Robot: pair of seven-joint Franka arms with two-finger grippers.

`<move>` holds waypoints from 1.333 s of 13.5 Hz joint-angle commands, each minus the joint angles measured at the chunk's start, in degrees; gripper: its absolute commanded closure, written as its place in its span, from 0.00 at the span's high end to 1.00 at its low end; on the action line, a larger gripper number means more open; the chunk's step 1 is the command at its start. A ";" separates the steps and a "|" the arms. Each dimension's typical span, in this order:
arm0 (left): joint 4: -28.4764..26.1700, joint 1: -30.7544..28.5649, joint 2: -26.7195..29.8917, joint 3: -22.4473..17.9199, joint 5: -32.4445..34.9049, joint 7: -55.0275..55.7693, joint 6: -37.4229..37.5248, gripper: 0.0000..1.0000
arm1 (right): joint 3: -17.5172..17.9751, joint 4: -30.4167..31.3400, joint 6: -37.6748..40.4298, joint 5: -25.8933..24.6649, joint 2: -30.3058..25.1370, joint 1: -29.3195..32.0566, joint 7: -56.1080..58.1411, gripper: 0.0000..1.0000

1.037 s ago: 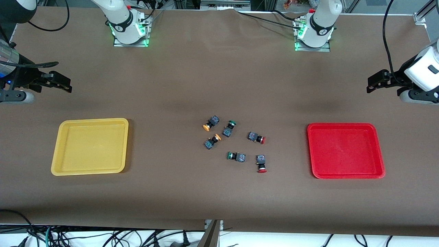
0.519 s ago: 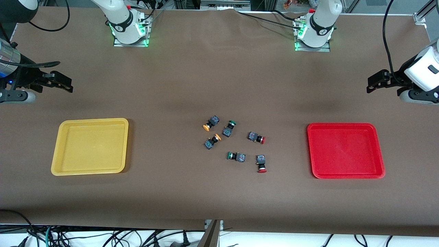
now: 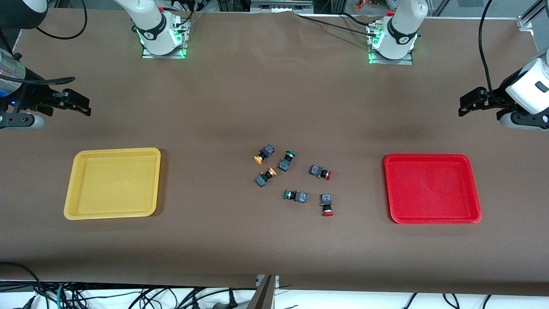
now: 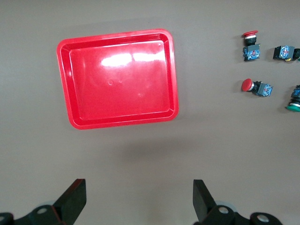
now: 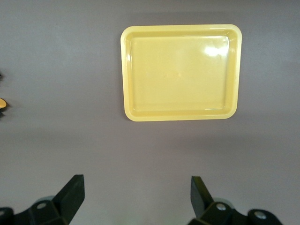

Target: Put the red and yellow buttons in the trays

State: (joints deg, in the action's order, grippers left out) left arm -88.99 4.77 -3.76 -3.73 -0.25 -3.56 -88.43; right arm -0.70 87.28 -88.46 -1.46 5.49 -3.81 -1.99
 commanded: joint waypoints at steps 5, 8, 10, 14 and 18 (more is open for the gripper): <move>1.54 0.42 -0.46 0.13 -0.28 -0.04 0.81 1.00 | 0.35 -1.41 0.30 -0.83 0.58 0.74 0.67 1.00; 3.65 0.95 -0.90 0.31 -0.28 -0.04 0.81 1.00 | 0.35 -1.41 0.22 -1.88 1.45 0.47 0.58 1.00; 3.73 0.95 -0.90 0.39 -0.71 -0.04 0.89 1.00 | 0.44 -1.32 -0.04 -3.02 2.15 0.21 0.50 1.00; 3.91 0.95 -1.43 6.17 -0.81 5.90 -0.15 1.00 | 0.70 -1.32 -1.80 -2.77 6.89 -0.23 0.58 1.00; 3.82 1.12 -4.67 18.74 1.03 25.40 -4.54 1.00 | 0.79 -1.32 -7.85 -1.28 11.46 -5.05 -6.76 1.00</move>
State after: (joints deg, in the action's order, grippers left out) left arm -86.97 5.95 -5.72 11.01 -0.37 14.38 -91.66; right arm 0.00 87.25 -94.12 -3.20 14.63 -6.44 -3.87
